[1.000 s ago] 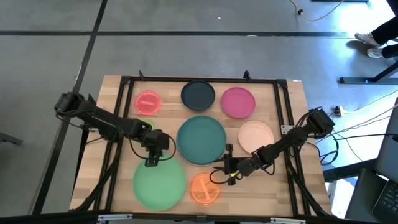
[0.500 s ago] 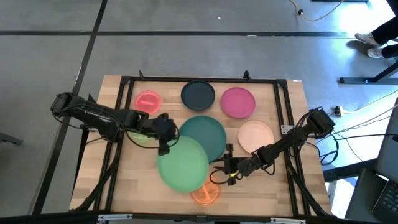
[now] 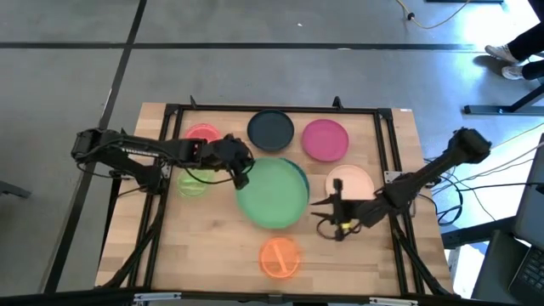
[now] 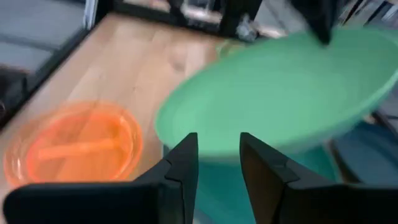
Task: Stack plastic plates
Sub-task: Stack the green plate on top of the dark green plate
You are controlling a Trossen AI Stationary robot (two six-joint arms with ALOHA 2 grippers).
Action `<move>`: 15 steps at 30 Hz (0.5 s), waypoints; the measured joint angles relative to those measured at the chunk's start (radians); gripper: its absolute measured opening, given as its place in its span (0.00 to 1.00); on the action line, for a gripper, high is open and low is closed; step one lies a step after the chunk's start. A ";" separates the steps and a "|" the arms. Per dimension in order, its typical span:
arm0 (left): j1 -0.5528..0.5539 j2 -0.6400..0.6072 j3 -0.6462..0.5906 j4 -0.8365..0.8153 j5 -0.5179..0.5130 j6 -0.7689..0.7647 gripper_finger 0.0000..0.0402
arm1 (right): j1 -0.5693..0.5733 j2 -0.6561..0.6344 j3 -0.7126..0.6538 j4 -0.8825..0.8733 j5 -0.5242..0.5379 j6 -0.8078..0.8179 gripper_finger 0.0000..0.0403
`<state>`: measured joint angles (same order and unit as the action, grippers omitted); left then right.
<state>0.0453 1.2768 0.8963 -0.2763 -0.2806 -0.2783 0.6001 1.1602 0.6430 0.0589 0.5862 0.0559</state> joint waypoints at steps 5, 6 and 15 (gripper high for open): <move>0.072 0.046 0.000 0.010 0.014 -0.002 0.05 | 0.018 -0.080 0.000 -0.045 0.043 -0.003 0.27; 0.083 0.060 0.000 0.016 0.022 -0.002 0.05 | 0.018 -0.082 0.000 -0.050 0.043 -0.003 0.27; 0.128 0.162 0.000 0.063 0.143 -0.009 0.05 | 0.015 -0.047 -0.002 -0.076 0.042 0.016 0.27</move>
<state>0.1737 1.4391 0.8963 -0.2130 -0.1374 -0.2873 0.6147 1.1136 0.6415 -0.0172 0.6286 0.0717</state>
